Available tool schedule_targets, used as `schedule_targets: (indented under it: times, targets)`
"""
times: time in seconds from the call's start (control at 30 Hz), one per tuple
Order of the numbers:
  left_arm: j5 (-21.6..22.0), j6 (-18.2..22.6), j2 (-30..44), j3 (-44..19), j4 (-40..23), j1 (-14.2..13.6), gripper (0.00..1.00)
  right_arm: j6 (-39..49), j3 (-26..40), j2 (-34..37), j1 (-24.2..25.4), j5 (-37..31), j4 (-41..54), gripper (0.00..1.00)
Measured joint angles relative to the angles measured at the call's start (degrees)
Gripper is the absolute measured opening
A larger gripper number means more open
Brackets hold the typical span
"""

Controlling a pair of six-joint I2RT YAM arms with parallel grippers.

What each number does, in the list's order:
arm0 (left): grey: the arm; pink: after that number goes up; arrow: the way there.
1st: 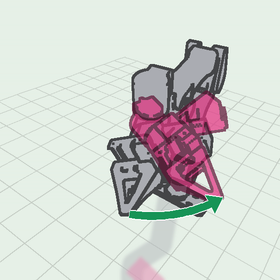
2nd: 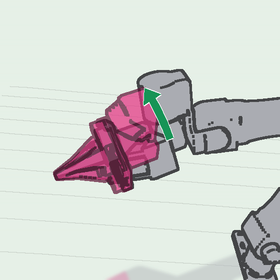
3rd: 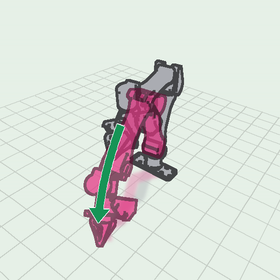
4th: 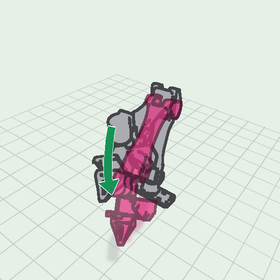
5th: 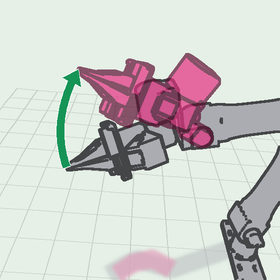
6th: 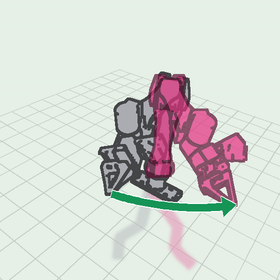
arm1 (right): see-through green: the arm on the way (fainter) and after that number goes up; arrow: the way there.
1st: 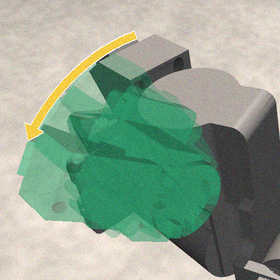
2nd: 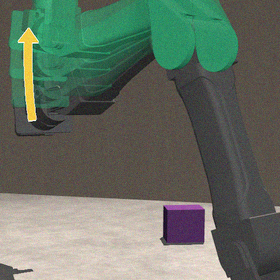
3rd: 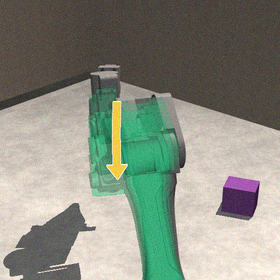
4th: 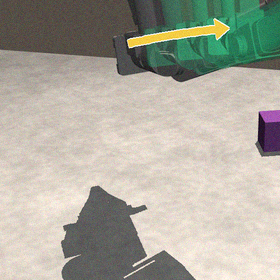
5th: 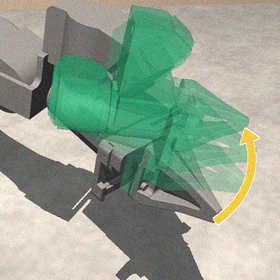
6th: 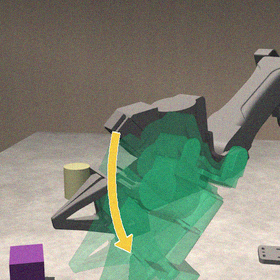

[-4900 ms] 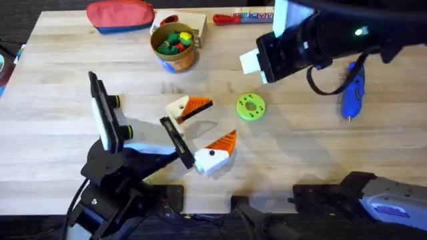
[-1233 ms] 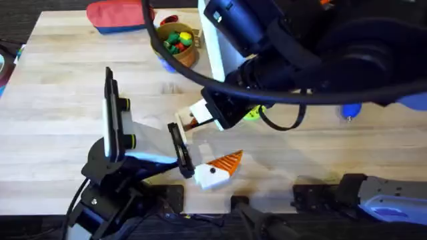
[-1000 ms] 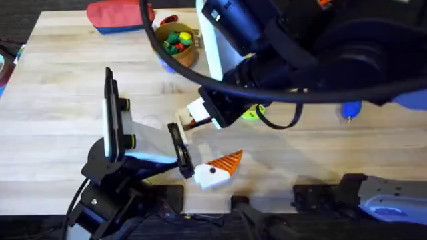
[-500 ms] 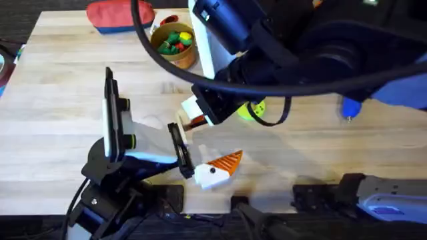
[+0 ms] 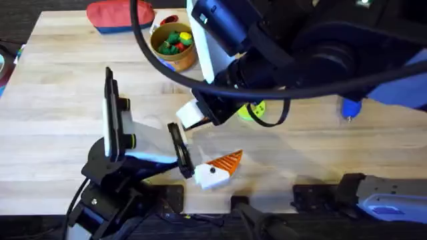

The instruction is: Pick up the gripper from the table and insert it into the empty holder that is missing its gripper. Then pick up a screw, insert it into the mounting hole, and use the screwdriver to tighten it. Finally, clean up the table by picking up the vegetable and placing it into the bucket.

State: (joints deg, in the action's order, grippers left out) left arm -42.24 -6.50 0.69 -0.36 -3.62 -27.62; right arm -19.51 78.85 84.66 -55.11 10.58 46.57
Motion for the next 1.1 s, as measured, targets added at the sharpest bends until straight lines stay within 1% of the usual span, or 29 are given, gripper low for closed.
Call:
schedule_targets:
  times: [0.03, 0.1, 0.13, 0.2, 0.23, 0.27, 0.3, 0.4, 0.67, 0.83, 0.87, 0.93, 1.07, 1.1]
  targets:
    - [0.02, -0.02, 0.0, 0.0, 0.0, 0.0, 0.935, -0.01, 0.0, -0.02, 0.0, 0.18, -0.03, 0.47]
    - [-0.07, 0.06, -0.02, 0.0, 0.04, 0.0, 0.935, -0.06, 0.0, -0.07, -0.02, 0.14, -0.02, 0.609]
    - [-0.03, 0.02, 0.0, 0.0, 0.01, 0.0, 0.935, 0.0, 0.0, -0.07, -0.02, 0.18, 0.01, 0.704]
    - [-0.02, 0.04, 0.0, 0.0, 0.02, 0.0, 0.935, -0.1, 0.0, -0.49, 0.05, -0.08, -0.02, 0.808]
    - [-0.07, 0.07, 0.0, 0.0, 0.04, 0.0, 0.935, -0.15, 0.0, -0.93, 0.16, -0.21, 0.09, 0.899]
    - [-0.08, 0.07, 0.0, 0.0, 0.04, 0.0, 0.935, 0.03, 0.0, -1.68, 0.38, -0.24, 0.17, 0.969]
    - [-0.07, 0.07, 0.0, 0.0, 0.04, 0.0, 0.935, 0.0, 0.0, -2.51, 0.62, -0.25, 0.2, 0.986]
    - [-0.09, 0.07, 0.0, 0.0, 0.02, 0.0, 0.936, 0.0, 0.0, -6.1, 2.45, -0.23, 2.01, 0.991]
    - [-0.07, 0.07, 0.0, 0.0, 0.04, 0.0, 0.934, 2.18, 0.0, -18.94, 11.93, -0.29, 14.22, 0.991]
    - [0.02, 0.03, 0.0, 0.0, 0.04, 0.0, 0.912, 5.28, 0.02, -26.28, 13.46, -0.23, 20.83, 0.992]
    - [0.02, 0.08, 0.0, 0.0, 0.05, 0.0, 0.842, 5.71, 0.0, -27.41, 13.46, -0.21, 21.8, 0.991]
    - [0.09, 0.19, 0.0, 0.0, 0.11, 0.0, 0.646, 6.3, -0.02, -29.78, 13.46, 0.19, 23.4, 0.992]
    - [0.39, 0.35, 0.0, 0.0, 0.11, 0.0, 0.401, 6.71, -1.51, -33.61, 13.46, 2.35, 24.39, 0.991]
    - [0.49, 0.37, 0.0, 0.0, 0.13, 0.0, 0.314, 6.74, -2.32, -34.49, 13.46, 2.98, 24.42, 0.992]
